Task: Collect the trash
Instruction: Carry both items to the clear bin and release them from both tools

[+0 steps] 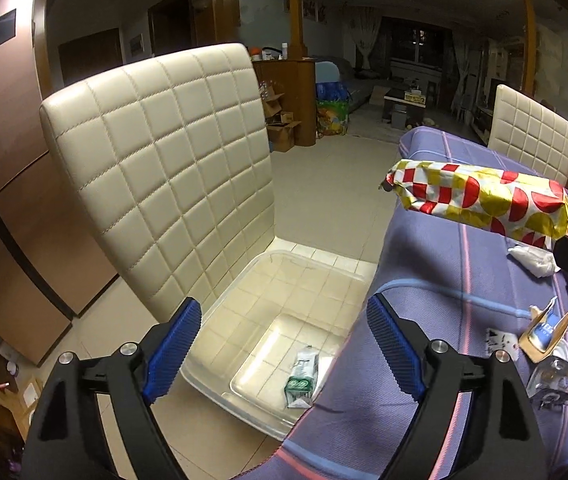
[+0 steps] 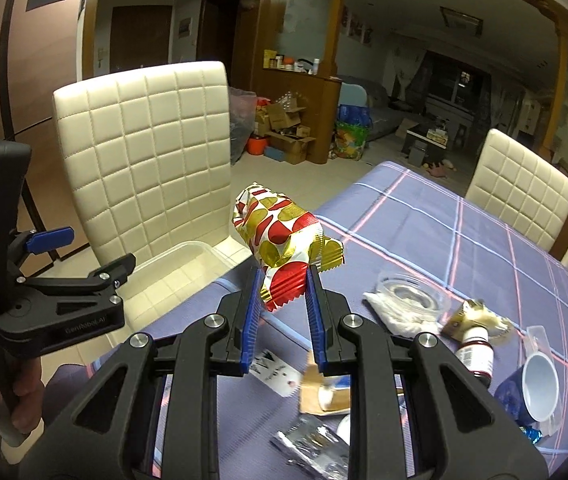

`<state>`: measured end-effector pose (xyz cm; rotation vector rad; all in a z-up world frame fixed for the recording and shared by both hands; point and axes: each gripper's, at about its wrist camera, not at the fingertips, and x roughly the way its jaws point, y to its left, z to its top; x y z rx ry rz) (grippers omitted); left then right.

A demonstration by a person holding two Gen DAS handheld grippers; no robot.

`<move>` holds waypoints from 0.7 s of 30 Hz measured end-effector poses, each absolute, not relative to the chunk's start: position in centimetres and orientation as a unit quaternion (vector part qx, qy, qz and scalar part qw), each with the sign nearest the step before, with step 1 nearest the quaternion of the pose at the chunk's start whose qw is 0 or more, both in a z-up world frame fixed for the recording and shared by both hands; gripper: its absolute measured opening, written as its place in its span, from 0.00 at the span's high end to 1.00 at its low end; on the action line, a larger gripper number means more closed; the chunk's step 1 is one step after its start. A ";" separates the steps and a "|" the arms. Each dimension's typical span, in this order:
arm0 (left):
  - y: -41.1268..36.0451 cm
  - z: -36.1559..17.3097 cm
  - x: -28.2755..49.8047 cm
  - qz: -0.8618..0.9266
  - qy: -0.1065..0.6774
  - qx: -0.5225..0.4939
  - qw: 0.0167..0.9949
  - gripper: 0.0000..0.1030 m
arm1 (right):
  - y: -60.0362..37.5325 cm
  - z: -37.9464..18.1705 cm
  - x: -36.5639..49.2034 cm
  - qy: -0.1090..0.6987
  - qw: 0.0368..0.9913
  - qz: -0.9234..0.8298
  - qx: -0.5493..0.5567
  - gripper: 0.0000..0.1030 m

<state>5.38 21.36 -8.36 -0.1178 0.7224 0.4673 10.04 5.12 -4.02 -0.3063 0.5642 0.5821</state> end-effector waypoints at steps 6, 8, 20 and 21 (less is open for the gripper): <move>23.7 -8.5 4.0 0.252 0.350 -0.068 0.900 0.20 | 7.5 -4.2 9.3 0.274 0.898 0.305 -0.161 0.77; 24.5 -8.5 3.4 0.260 0.349 -0.076 0.897 0.20 | 8.1 -4.3 9.1 0.274 0.895 0.312 -0.165 0.77; 26.0 -8.7 2.3 0.266 0.348 -0.097 0.894 0.20 | 9.2 -4.3 8.5 0.255 0.904 0.302 -0.163 0.15; 26.0 -8.7 2.3 0.264 0.348 -0.098 0.894 0.20 | 9.3 -4.3 8.5 0.254 0.904 0.300 -0.166 0.15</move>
